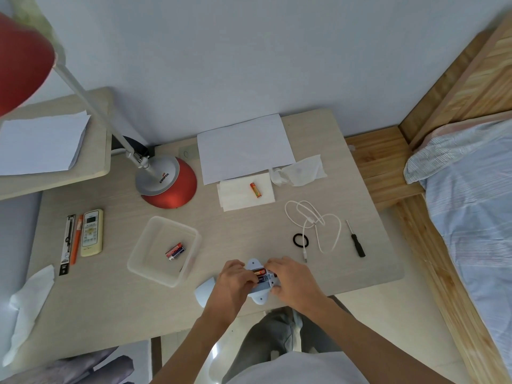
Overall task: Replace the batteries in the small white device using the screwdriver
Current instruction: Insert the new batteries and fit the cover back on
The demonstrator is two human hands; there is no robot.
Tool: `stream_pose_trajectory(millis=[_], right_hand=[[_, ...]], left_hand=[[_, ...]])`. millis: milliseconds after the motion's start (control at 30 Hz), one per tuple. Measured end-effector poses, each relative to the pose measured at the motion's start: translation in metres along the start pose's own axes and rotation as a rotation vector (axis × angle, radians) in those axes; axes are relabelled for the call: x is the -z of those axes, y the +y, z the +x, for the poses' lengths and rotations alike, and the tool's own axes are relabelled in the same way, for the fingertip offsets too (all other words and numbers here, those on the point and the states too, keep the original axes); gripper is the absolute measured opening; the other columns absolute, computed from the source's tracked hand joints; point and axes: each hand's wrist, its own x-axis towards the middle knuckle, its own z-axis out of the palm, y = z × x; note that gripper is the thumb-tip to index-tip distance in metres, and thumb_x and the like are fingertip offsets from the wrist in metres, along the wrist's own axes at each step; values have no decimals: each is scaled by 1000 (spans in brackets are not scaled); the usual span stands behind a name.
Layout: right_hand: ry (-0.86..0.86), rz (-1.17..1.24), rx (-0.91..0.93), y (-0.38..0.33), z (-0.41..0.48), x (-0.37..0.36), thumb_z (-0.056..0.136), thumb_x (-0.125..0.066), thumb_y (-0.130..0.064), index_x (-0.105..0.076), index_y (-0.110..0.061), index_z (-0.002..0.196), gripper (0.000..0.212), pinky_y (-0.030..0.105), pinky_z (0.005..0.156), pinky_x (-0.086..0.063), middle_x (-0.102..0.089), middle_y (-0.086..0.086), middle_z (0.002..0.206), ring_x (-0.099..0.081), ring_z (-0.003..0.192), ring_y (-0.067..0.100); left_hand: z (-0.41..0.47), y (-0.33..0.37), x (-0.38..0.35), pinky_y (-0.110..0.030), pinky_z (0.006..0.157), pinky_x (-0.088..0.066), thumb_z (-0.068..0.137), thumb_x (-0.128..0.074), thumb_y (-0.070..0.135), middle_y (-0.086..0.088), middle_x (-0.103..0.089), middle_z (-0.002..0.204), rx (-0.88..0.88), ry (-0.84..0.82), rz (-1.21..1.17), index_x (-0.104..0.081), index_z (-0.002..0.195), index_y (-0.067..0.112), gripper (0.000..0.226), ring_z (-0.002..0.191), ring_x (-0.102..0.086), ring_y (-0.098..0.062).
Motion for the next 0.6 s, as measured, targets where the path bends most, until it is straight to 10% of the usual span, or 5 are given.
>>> stream_pose_trajectory(millis=[600], right_hand=[[1, -28, -7, -1, -2, 6, 88, -78, -31, -64, -25, 132, 47, 27, 91, -53, -69, -7, 120, -61, 108, 13]], left_hand=[[20, -1, 15, -24, 87, -54, 83, -90, 17, 12, -79, 100, 180, 82, -183, -83, 103, 25, 23, 91, -68, -5]])
